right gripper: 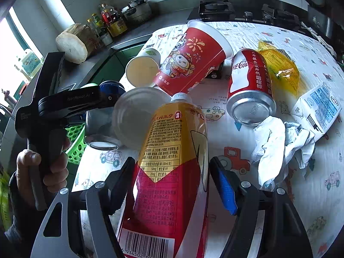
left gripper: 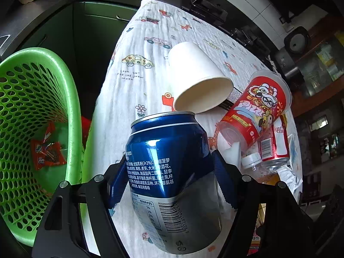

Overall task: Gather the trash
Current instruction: 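Lift the blue can with the left gripper and drop it into the green basket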

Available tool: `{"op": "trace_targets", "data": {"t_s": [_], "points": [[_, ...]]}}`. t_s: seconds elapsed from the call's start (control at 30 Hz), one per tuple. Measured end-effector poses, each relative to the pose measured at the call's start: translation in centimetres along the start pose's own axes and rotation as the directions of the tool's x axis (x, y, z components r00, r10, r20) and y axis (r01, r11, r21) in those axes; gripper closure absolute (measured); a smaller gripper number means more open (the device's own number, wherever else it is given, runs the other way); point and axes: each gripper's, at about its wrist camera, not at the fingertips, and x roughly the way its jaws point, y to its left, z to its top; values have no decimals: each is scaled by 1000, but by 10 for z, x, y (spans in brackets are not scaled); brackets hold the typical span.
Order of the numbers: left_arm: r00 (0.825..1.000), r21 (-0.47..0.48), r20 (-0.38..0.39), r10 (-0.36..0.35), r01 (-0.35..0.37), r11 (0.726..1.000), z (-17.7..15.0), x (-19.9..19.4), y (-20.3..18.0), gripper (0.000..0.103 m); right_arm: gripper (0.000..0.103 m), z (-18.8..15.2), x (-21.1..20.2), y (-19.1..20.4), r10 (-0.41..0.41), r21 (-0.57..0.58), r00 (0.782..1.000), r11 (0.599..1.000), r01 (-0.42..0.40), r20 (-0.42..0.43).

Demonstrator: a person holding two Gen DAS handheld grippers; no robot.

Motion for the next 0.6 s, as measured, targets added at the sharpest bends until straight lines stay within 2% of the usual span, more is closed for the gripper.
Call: {"op": "trace_targets", "data": {"t_s": [0.37,0.53,0.6], "points": [[997,9,58,-48,48,999,1,-40,20,32,35,-8,-18,14,23,-4,999,1000,-23,38],[990,9,129,-55,54,998,8,-74,34,32,35,-6,-33,30,45,-34,996,999,-42,72],[986,1,161,-36,37,999,12,-86,44,32,35,-6,-35,35,55,-39,995,998,-52,79]]}}
